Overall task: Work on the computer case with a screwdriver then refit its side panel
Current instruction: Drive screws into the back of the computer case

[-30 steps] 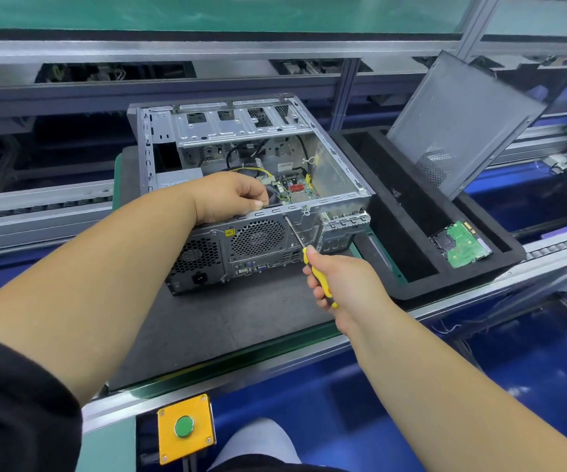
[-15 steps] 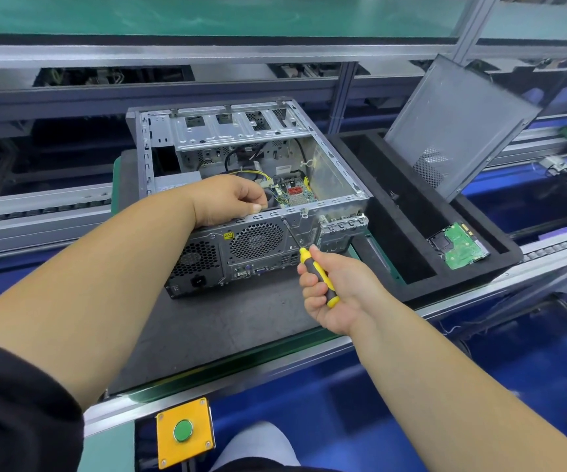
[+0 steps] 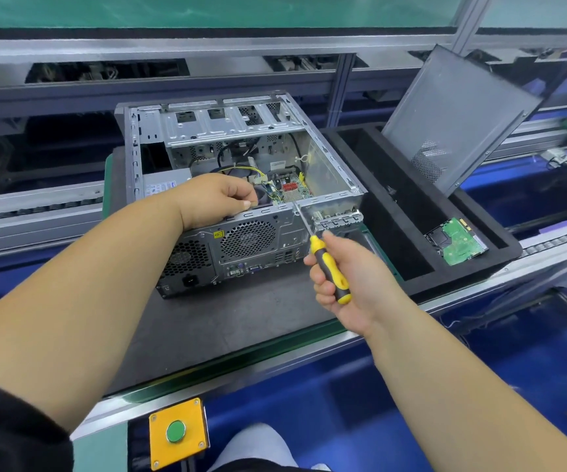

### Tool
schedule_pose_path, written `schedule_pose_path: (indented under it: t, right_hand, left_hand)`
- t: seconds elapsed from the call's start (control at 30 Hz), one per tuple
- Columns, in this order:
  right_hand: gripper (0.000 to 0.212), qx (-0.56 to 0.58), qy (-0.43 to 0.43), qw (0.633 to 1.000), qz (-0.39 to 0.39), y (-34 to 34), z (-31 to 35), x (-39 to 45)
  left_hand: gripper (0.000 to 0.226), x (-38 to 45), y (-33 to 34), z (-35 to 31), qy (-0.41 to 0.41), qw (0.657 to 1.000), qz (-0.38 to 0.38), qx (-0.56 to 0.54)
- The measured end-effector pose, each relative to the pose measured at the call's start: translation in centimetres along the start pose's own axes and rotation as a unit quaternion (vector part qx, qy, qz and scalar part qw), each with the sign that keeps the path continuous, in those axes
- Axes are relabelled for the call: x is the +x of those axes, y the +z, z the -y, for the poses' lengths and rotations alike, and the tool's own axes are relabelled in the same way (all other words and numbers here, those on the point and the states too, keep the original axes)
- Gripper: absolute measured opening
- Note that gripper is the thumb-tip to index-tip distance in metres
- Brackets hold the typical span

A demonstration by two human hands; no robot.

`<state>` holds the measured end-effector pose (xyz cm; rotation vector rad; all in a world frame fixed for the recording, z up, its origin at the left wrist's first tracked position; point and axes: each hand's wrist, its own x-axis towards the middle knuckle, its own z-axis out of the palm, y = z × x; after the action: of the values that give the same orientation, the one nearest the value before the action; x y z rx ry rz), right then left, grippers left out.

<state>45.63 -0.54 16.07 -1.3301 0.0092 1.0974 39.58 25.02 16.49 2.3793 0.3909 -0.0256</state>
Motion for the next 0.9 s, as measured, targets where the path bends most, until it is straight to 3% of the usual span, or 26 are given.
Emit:
schedule_pose_path:
  t: [0.17, 0.33, 0.43, 0.7, 0.9]
  right_hand:
    - [0.032, -0.005, -0.103, 0.995, -0.015, -1.5, 2.3, 0.7]
    - [0.031, -0.055, -0.166, 0.984, -0.044, -2.0, 4.0, 2.6]
    - [0.028, -0.086, -0.198, 0.974, -0.066, -2.3, 5.1, 3.4]
    - [0.022, -0.121, -0.257, 0.948, -0.144, -4.5, 10.2, 4.9]
    - [0.012, -0.136, -0.248, 0.947, -0.152, -6.6, 12.4, 7.2]
  left_hand:
    - [0.032, -0.1, 0.3, -0.6, -0.02, 1.0, -0.012, 0.006]
    - [0.044, 0.8, 1.7, -1.8, 0.056, 0.971, -0.036, 0.23]
    - [0.038, 1.4, 2.5, -2.4, 0.084, 0.946, -0.076, 0.303]
    - [0.041, 1.9, 2.5, -2.1, 0.097, 0.956, -0.069, 0.27]
    - [0.043, 2.1, 1.5, -2.4, 0.095, 0.955, -0.034, 0.28]
